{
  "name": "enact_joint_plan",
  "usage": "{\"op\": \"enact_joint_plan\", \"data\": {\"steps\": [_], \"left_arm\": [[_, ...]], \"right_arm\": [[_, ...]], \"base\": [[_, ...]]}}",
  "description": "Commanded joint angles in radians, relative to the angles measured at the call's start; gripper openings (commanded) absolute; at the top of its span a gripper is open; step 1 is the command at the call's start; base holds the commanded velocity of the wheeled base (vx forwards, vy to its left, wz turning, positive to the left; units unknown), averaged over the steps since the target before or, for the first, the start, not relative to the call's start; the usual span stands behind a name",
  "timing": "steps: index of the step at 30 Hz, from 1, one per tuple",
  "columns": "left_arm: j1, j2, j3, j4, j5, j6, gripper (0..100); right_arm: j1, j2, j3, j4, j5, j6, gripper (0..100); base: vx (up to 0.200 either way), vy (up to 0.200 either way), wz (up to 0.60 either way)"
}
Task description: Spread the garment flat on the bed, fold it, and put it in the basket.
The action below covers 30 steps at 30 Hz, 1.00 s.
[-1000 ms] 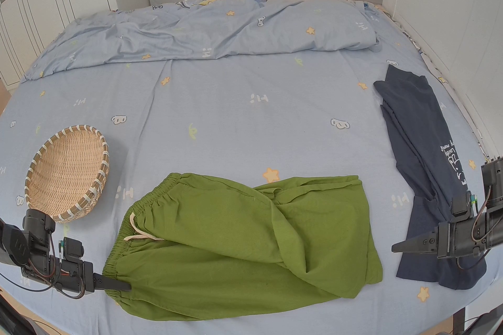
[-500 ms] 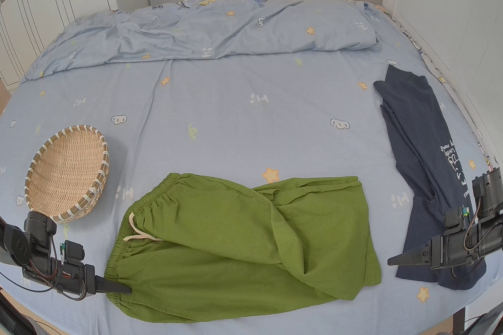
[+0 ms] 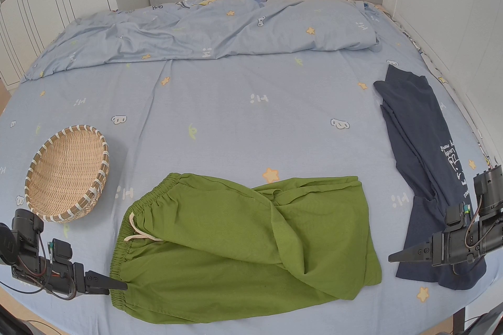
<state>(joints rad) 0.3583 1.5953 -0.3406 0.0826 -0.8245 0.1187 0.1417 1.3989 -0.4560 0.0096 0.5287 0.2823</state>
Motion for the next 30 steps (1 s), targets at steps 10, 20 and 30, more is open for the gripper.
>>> {"op": "enact_joint_plan", "data": {"steps": [10,20,30], "left_arm": [[-0.107,-0.189,-0.489,0.256,0.036,-0.131,100],[-0.346,0.123,-0.837,0.224,0.113,-0.261,100],[-0.368,0.408,-1.077,0.22,0.137,-0.278,100]], "right_arm": [[0.004,-0.081,-0.244,-0.022,-0.007,0.0,100],[0.027,-0.018,-0.415,-0.025,-0.01,-0.04,100],[0.033,-0.024,-0.392,-0.025,-0.013,-0.077,100]], "base": [[0.0,0.0,0.0],[0.0,0.0,0.0],[0.0,0.0,0.0]]}}
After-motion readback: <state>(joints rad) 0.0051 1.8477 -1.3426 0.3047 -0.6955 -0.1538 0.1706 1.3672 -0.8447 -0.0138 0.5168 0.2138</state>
